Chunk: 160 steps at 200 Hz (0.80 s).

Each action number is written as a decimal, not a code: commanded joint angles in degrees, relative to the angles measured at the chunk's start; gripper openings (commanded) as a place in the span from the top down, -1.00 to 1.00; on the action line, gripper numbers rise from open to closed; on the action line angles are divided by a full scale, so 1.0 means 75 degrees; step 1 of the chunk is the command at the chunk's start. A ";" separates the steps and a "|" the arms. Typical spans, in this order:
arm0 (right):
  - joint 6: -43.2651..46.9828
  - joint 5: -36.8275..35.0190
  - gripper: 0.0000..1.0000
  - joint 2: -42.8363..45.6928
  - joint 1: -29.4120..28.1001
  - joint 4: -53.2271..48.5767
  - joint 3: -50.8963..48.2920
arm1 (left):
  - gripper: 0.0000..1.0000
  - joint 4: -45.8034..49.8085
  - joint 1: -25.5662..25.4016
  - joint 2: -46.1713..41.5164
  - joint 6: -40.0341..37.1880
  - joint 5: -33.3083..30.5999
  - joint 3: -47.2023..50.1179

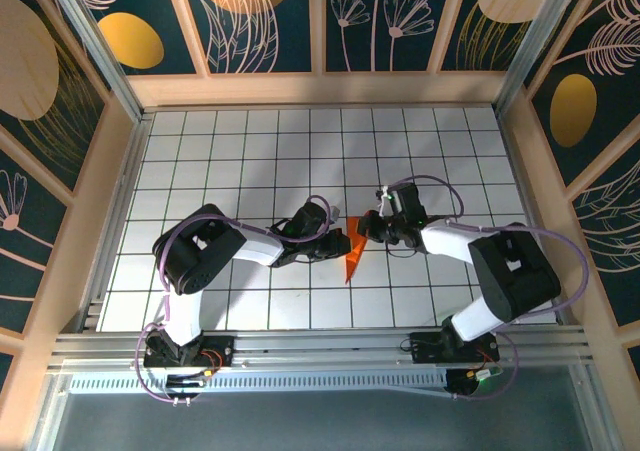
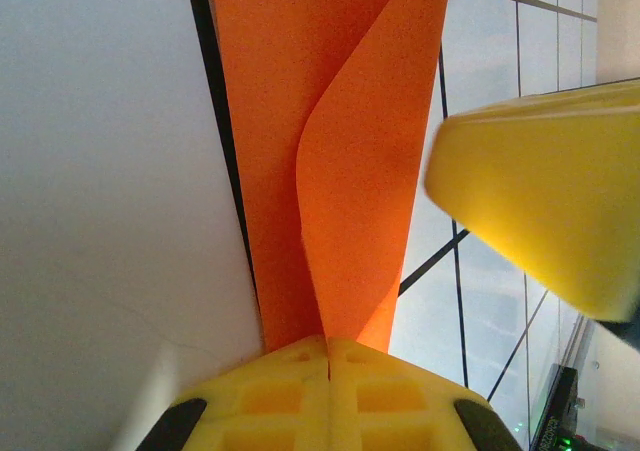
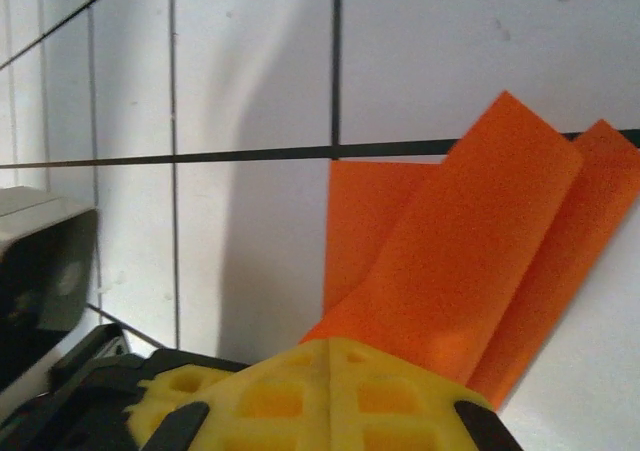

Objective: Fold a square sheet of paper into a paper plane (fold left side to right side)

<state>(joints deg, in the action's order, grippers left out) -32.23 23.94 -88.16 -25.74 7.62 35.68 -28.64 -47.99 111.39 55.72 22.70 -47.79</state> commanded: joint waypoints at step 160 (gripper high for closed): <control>0.0103 -0.0825 0.91 -0.0186 -0.0042 -0.1037 0.0160 | 0.84 0.0466 -0.0187 0.0604 -0.0301 -0.0179 -0.0056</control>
<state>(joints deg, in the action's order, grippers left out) -32.03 19.68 -89.36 -25.74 2.11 36.18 -28.93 -48.21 111.59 55.51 23.05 -47.88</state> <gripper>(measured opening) 0.054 0.072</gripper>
